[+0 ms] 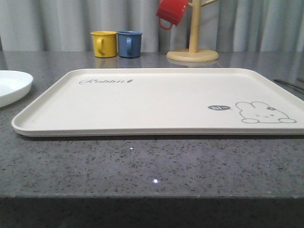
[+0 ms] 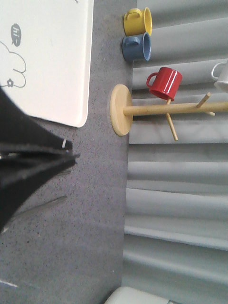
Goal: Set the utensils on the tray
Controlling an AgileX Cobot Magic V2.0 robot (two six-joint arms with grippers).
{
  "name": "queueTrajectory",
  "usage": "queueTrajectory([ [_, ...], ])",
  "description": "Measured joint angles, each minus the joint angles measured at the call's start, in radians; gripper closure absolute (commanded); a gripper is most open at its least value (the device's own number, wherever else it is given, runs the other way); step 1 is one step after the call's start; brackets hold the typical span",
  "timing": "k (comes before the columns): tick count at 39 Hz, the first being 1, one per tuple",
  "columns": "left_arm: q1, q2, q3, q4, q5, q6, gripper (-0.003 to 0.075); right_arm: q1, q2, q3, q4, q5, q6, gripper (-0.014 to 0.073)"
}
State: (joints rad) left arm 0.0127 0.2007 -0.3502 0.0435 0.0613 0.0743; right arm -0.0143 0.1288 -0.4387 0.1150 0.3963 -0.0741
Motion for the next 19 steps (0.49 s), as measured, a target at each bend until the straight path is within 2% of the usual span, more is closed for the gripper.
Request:
queueTrajectory([
  [4,0.0,0.128,-0.075,0.007,0.075,0.0,0.0738,0.0,0.122,-0.094,0.0,0.023,0.0,0.0653],
  [8,0.0,0.211,-0.106,0.01,0.09,0.0,0.0738,0.0,0.223,-0.14,0.0,0.031,0.0,0.0645],
  [10,0.0,0.232,-0.11,0.01,0.09,0.0,0.073,0.0,0.249,-0.144,0.0,0.033,0.0,0.0596],
  [12,0.0,0.24,-0.11,0.01,0.09,0.0,0.0698,0.0,0.262,-0.144,0.0,0.036,0.0,0.0509],
  [14,0.0,0.241,-0.112,0.01,0.09,0.0,0.0617,0.0,0.267,-0.144,0.0,0.038,0.0,0.0388],
  [15,0.0,0.241,-0.112,0.01,0.09,0.0,0.0576,0.0,0.268,-0.144,0.0,0.038,0.0,0.0291],
  [19,0.0,0.241,-0.112,0.01,0.09,0.0,0.031,0.0,0.268,-0.145,-0.004,0.038,0.0,0.0061],
])
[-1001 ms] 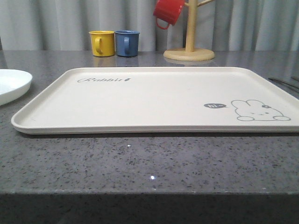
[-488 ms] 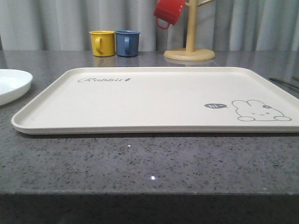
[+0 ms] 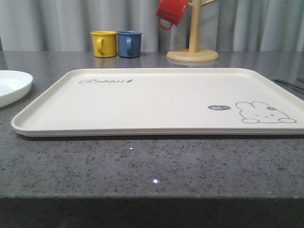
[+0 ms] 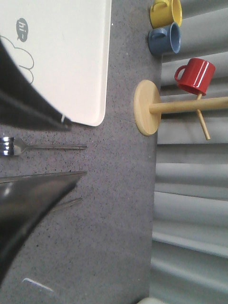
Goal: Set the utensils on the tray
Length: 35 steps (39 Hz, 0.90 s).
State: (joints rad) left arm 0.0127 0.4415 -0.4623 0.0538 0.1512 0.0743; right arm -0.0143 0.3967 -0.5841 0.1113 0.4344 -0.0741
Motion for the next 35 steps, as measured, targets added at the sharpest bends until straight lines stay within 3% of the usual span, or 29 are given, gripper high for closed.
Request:
queueTrajectory([
  [4,0.0,0.0,0.0,-0.003,0.0,0.0,0.0063,0.0,0.0,0.001,-0.004,0.0,0.0,-0.0057],
  [6,0.0,0.0,0.0,-0.004,0.0,0.0,0.002,0.0,0.0,0.001,-0.004,0.0,0.0,-0.006],
  [17,0.0,0.009,-0.005,-0.047,-0.004,0.0,0.0069,0.0,0.0,0.001,-0.004,0.0,0.0,-0.006],
  [23,-0.047,0.112,-0.092,-0.034,0.059,0.002,0.0096,0.0,0.0,0.001,-0.004,0.0,0.0,-0.006],
  [27,-0.117,0.239,-0.197,-0.03,0.174,0.02,0.0107,0.0,0.0,0.001,-0.006,0.0,0.0,-0.006],
  [35,-0.286,0.523,-0.458,-0.03,0.565,0.074,0.0156,0.0,0.0,0.001,-0.006,0.0,0.0,-0.006],
])
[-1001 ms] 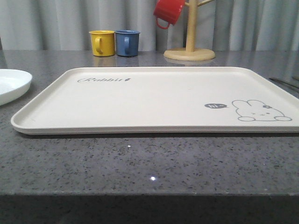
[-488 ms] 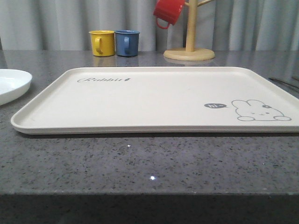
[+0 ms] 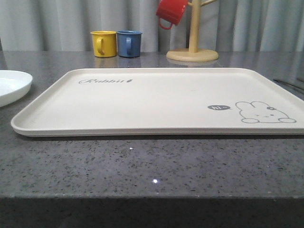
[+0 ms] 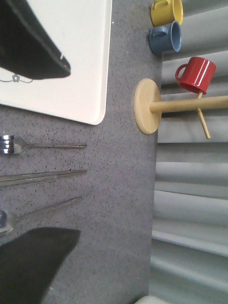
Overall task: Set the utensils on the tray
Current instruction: 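Grasp the rim of the white plate with the left gripper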
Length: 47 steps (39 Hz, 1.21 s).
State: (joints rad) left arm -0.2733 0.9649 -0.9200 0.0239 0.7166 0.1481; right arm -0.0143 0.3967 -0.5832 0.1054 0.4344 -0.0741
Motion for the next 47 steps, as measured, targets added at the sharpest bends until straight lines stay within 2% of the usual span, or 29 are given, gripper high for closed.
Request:
queueTrajectory([
  [6,-0.038,0.196,-0.18,0.01,0.25,0.006,0.0199,0.0,0.0,0.0,0.0,0.0,0.0,-0.006],
  [16,-0.038,0.445,-0.364,0.066,0.477,0.006,0.0206,0.0,0.0,0.0,0.0,0.0,0.0,-0.006],
  [24,-0.027,0.6,-0.38,0.06,0.508,0.026,0.0206,0.0,0.0,0.0,0.0,0.0,0.0,-0.006],
  [34,-0.027,0.671,-0.38,0.022,0.508,0.065,0.0219,0.0,0.0,0.0,0.0,0.0,0.0,-0.006],
  [41,-0.027,0.699,-0.38,0.011,0.502,0.078,0.0351,0.0,0.0,0.0,0.0,0.0,0.0,-0.006],
  [47,-0.027,0.702,-0.38,0.009,0.49,0.084,0.0544,0.0,0.0,0.0,0.0,0.0,0.0,-0.006],
])
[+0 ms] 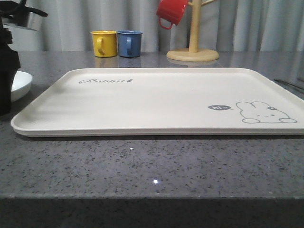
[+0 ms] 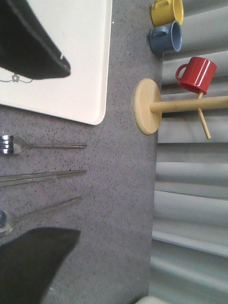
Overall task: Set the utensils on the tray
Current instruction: 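Grasp the rim of the white plate with the left gripper, then lift the plate and lower it onto the tray with the left gripper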
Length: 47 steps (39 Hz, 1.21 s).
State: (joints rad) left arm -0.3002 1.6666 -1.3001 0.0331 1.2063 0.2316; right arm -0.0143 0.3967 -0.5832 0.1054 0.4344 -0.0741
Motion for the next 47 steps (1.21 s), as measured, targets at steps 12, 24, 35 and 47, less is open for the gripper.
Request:
queueTrajectory([
  [12,0.0,0.0,-0.006,0.006,-0.021,0.01,0.0738,0.0,0.0,0.0,0.0,0.0,0.0,-0.006],
  [24,0.0,-0.061,-0.163,0.062,0.022,0.011,0.0738,0.0,0.0,0.0,0.0,0.0,0.0,-0.006],
  [35,-0.109,-0.165,-0.326,0.078,0.045,0.011,0.0738,0.0,0.0,0.0,0.0,0.0,0.0,-0.006],
  [47,-0.436,-0.091,-0.345,0.07,0.029,0.011,0.0738,0.0,0.0,0.0,0.0,0.0,0.0,-0.006],
])
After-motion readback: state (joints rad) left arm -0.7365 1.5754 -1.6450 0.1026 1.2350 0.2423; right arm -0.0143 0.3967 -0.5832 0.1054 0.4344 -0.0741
